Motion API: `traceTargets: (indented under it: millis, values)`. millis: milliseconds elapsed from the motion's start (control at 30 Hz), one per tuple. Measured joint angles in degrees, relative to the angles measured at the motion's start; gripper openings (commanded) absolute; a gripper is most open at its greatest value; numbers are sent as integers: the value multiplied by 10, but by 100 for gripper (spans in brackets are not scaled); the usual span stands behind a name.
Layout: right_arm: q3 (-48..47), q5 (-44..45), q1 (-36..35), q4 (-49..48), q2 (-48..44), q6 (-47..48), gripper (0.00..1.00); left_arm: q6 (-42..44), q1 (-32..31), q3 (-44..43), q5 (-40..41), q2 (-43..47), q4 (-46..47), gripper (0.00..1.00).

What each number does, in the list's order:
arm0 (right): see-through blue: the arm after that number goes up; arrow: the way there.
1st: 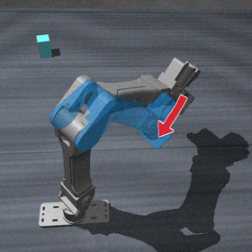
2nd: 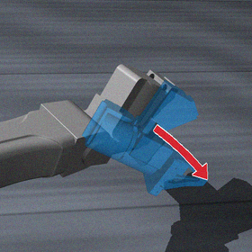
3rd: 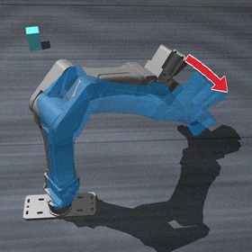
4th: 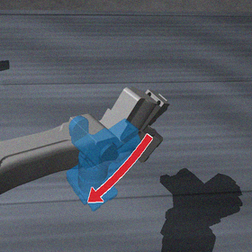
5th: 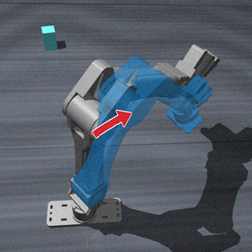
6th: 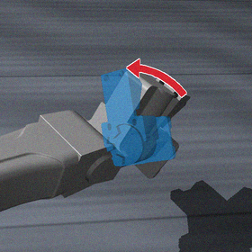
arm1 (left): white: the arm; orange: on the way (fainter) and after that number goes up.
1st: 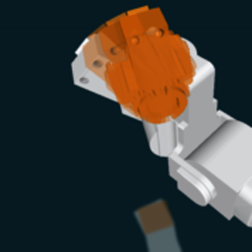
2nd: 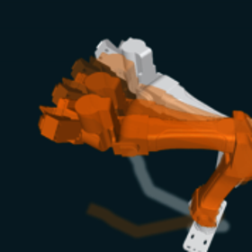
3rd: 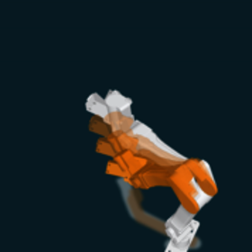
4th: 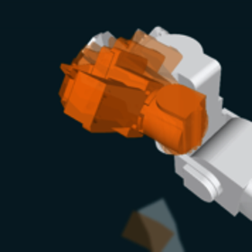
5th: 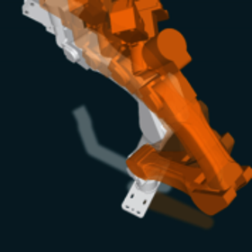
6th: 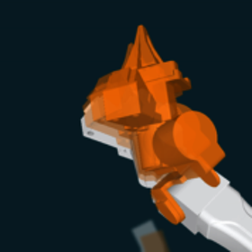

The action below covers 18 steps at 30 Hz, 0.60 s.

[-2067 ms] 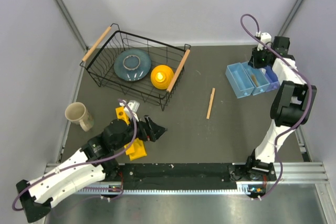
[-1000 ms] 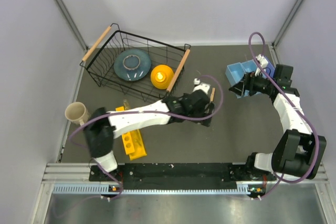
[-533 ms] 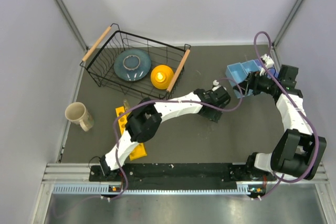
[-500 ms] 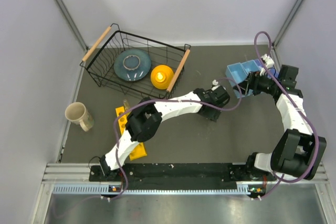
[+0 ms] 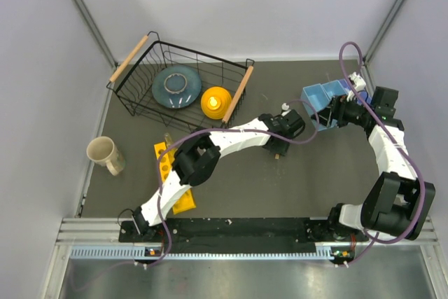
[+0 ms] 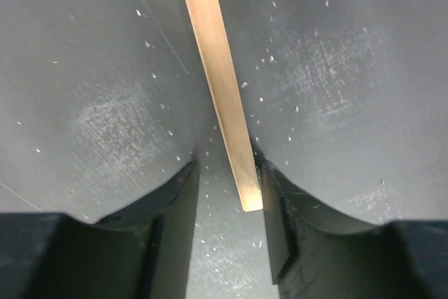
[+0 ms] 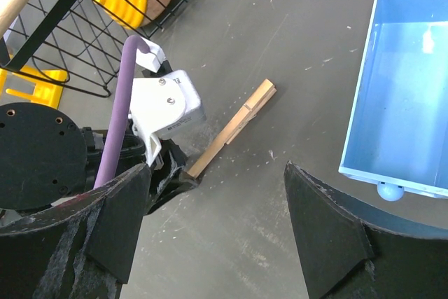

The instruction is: Organize the chemistry lab equipment

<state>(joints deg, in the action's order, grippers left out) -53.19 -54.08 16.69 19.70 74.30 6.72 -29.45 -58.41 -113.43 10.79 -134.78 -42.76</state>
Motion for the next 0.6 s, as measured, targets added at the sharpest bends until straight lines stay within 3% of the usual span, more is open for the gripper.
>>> traceTargets:
  millis: [333, 433, 600]
  values:
    - [-1, 0, 1, 1, 4, 2, 78, 6, 0, -9, 3, -7, -5, 4]
    - [-1, -1, 1, 5, 9, 3, 78, 12, 0, 23, 1, 10, 21, 1]
    - [-2, -2, 1, 16, 16, 10, 78, 22, 3, 167, -18, 98, 88, 0]
